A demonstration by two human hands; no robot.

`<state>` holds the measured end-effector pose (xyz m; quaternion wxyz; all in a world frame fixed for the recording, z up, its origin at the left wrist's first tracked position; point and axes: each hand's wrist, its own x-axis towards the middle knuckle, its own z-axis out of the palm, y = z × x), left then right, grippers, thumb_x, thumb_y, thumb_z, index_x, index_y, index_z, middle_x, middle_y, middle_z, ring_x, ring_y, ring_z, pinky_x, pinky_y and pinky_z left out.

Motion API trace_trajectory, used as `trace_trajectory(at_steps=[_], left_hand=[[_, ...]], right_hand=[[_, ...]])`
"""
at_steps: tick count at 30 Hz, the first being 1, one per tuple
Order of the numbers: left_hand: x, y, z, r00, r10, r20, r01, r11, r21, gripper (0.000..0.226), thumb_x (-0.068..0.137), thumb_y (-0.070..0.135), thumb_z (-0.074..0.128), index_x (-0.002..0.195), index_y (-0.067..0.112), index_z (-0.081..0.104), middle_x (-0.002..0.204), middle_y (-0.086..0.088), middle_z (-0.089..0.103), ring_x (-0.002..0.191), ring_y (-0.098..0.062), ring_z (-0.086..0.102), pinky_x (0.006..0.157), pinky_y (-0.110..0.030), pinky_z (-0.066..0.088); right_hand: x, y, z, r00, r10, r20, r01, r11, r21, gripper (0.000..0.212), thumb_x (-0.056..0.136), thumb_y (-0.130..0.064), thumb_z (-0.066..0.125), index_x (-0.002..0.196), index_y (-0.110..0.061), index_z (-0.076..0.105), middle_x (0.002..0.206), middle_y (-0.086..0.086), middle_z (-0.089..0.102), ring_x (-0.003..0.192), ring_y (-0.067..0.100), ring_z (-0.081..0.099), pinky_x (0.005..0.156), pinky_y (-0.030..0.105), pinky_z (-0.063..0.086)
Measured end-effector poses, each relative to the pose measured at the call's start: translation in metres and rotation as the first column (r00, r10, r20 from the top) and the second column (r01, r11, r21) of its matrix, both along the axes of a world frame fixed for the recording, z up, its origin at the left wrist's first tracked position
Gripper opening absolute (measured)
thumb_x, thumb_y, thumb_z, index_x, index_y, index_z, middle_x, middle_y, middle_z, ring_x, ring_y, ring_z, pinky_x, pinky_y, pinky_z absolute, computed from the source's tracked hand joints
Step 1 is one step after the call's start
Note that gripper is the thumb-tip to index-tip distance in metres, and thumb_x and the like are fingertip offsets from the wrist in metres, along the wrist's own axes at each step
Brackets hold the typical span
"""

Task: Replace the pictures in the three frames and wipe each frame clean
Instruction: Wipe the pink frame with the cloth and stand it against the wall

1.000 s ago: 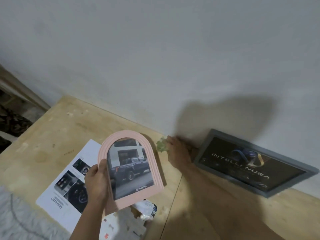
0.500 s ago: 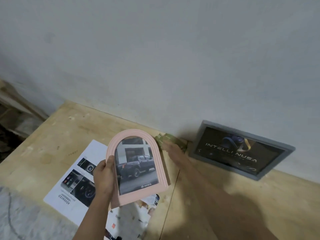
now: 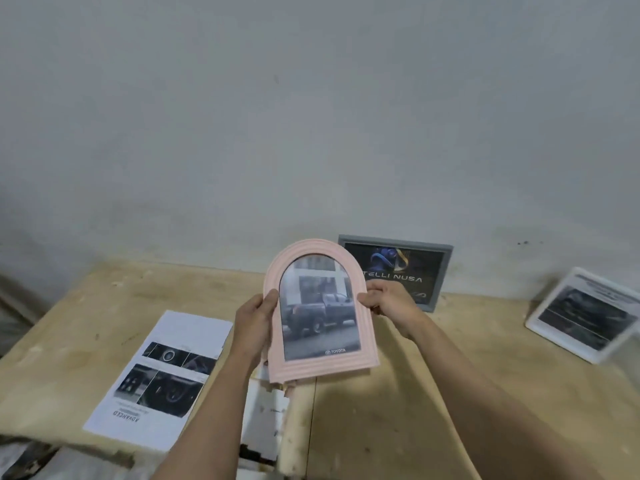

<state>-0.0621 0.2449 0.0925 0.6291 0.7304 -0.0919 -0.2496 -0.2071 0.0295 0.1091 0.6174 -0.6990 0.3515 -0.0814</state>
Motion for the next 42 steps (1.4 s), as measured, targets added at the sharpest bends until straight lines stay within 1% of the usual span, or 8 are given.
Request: trace_trajectory(at_steps=[2, 5, 14, 22, 27, 30, 35, 42], left_hand=[[-0.006, -0.010, 0.009, 0.987, -0.162, -0.003, 0.162, 0.987, 0.002, 0.027, 0.100, 0.029, 0.058, 0.089, 0.006, 0.068, 0.078, -0.008, 0.067, 0.065, -0.015, 0.060, 0.061, -0.028, 0.049], [-0.016, -0.033, 0.020, 0.943, -0.329, 0.040, 0.328, 0.944, 0.028, 0.014, 0.096, 0.014, 0.062, 0.104, 0.006, 0.071, 0.097, -0.015, 0.069, 0.079, -0.020, 0.066, 0.066, -0.029, 0.054], [-0.069, -0.161, 0.021, 0.891, -0.410, 0.193, 0.397, 0.912, 0.105, 0.006, 0.090, 0.010, 0.069, 0.091, 0.004, 0.070, 0.076, -0.013, 0.064, 0.070, -0.025, 0.062, 0.071, -0.049, 0.058], [-0.141, -0.312, -0.027, 0.844, -0.441, 0.305, 0.381, 0.894, 0.236, 0.007, 0.091, 0.021, 0.069, 0.098, 0.019, 0.069, 0.083, 0.002, 0.071, 0.075, -0.021, 0.066, 0.072, -0.042, 0.055], [-0.172, -0.381, -0.063, 0.870, -0.416, 0.266, 0.328, 0.889, 0.319, 0.018, 0.093, 0.018, 0.066, 0.110, 0.014, 0.069, 0.096, 0.002, 0.072, 0.086, -0.017, 0.066, 0.081, -0.035, 0.053], [-0.179, -0.409, -0.076, 0.888, -0.393, 0.240, 0.299, 0.888, 0.350, 0.014, 0.094, 0.016, 0.064, 0.107, 0.015, 0.068, 0.091, 0.004, 0.070, 0.083, -0.013, 0.065, 0.075, -0.030, 0.049], [-0.189, -0.436, -0.095, 0.878, -0.383, 0.287, 0.251, 0.879, 0.405, 0.018, 0.093, 0.014, 0.064, 0.110, 0.012, 0.070, 0.097, 0.000, 0.073, 0.087, -0.020, 0.067, 0.078, -0.033, 0.051], [-0.195, -0.453, -0.104, 0.878, -0.359, 0.316, 0.201, 0.876, 0.438, 0.017, 0.093, 0.012, 0.064, 0.109, 0.010, 0.069, 0.100, -0.003, 0.073, 0.089, -0.023, 0.066, 0.076, -0.033, 0.049]], right_hand=[[-0.025, -0.009, 0.010, 0.998, -0.063, 0.021, 0.064, 0.997, -0.035, 0.016, 0.079, -0.001, 0.068, 0.086, -0.013, 0.074, 0.083, 0.010, 0.073, 0.074, 0.020, 0.064, 0.072, 0.037, 0.050], [-0.063, -0.023, 0.025, 0.990, -0.132, 0.053, 0.135, 0.989, -0.059, 0.017, 0.081, 0.001, 0.066, 0.090, -0.013, 0.072, 0.084, 0.011, 0.072, 0.077, 0.021, 0.066, 0.077, 0.038, 0.054], [-0.148, -0.104, 0.031, 0.953, -0.297, 0.065, 0.302, 0.946, -0.114, 0.018, 0.085, 0.000, 0.066, 0.098, -0.011, 0.069, 0.075, 0.002, 0.070, 0.075, 0.020, 0.067, 0.074, 0.032, 0.055], [-0.217, -0.232, -0.006, 0.930, -0.353, -0.100, 0.314, 0.907, -0.281, 0.009, 0.085, -0.010, 0.070, 0.093, -0.014, 0.066, 0.070, -0.002, 0.062, 0.066, 0.013, 0.060, 0.062, 0.023, 0.046], [-0.229, -0.308, -0.054, 0.919, -0.334, -0.211, 0.172, 0.818, -0.548, 0.009, 0.088, -0.015, 0.065, 0.080, -0.013, 0.062, 0.074, 0.001, 0.063, 0.070, 0.018, 0.060, 0.062, 0.022, 0.046], [-0.227, -0.339, -0.076, 0.927, -0.308, -0.215, 0.160, 0.842, -0.515, 0.011, 0.093, -0.019, 0.059, 0.082, -0.020, 0.058, 0.078, -0.005, 0.062, 0.071, 0.010, 0.059, 0.061, 0.011, 0.039], [-0.225, -0.364, -0.105, 0.906, -0.368, -0.210, 0.270, 0.883, -0.385, 0.013, 0.093, -0.036, 0.053, 0.088, -0.029, 0.063, 0.082, -0.009, 0.069, 0.077, 0.010, 0.066, 0.072, 0.029, 0.051], [-0.226, -0.384, -0.126, 0.900, -0.360, -0.245, 0.219, 0.861, -0.459, 0.015, 0.096, -0.029, 0.051, 0.092, -0.023, 0.064, 0.084, -0.006, 0.069, 0.077, 0.014, 0.065, 0.075, 0.037, 0.055]])
